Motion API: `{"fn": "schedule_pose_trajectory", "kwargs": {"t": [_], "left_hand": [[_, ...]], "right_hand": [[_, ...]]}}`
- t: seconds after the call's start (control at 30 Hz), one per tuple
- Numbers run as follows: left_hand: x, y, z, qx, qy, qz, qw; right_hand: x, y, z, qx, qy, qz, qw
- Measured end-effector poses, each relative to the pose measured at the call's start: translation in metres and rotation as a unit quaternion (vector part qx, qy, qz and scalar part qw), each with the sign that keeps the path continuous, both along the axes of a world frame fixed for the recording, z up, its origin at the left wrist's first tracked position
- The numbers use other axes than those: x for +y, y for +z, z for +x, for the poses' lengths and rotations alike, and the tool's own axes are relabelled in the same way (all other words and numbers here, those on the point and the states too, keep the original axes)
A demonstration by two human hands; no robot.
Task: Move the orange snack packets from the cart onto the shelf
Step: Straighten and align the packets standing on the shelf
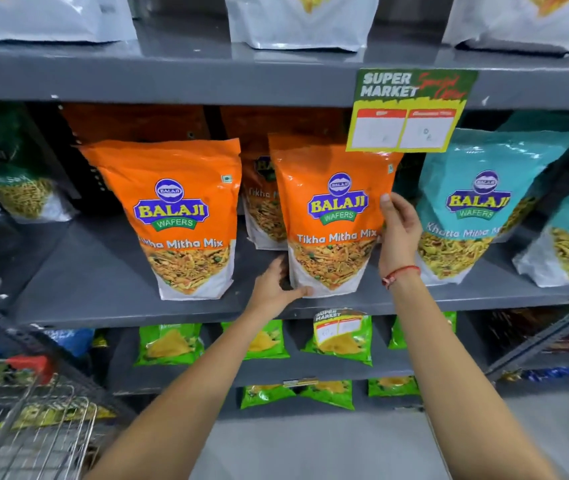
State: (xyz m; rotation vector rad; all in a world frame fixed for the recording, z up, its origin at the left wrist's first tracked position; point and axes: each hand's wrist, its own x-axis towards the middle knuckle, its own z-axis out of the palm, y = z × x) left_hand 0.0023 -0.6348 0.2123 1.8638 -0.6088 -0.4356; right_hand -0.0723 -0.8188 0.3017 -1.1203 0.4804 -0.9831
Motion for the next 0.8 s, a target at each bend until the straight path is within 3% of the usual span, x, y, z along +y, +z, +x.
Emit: {"fn": "schedule_pose_trajectory", "kwargs": {"t": [0.13,0.2,0.33,0.47,0.67,0.8], "left_hand": [[0.046,0.000,-0.023,-0.011,0.008,-0.045,0.999],[0.071,0.003,-0.029,-0.019,0.024,-0.079,0.996],[0.161,0.008,0.013,-0.052,0.146,-0.119,0.981],[0.217,0.010,0.078,-0.080,0.236,-0.128,0.960],[0.224,-0.008,0.171,-0.073,0.193,-0.045,0.977],[0.203,-0.019,0.216,-0.006,0.162,-0.053,0.985]], "right_hand": [[0.041,-0.040,-0.028,0.044,-0.153,-0.032,0.987],[0.071,-0.063,-0.044,0.067,-0.181,-0.072,0.978],[0.178,-0.098,-0.033,0.118,-0.042,-0.126,0.984],[0.257,-0.096,0.004,0.149,0.100,-0.205,0.962],[0.330,-0.094,0.104,0.246,0.257,-0.334,0.873],[0.342,-0.101,0.155,0.294,0.243,-0.317,0.868]]}}
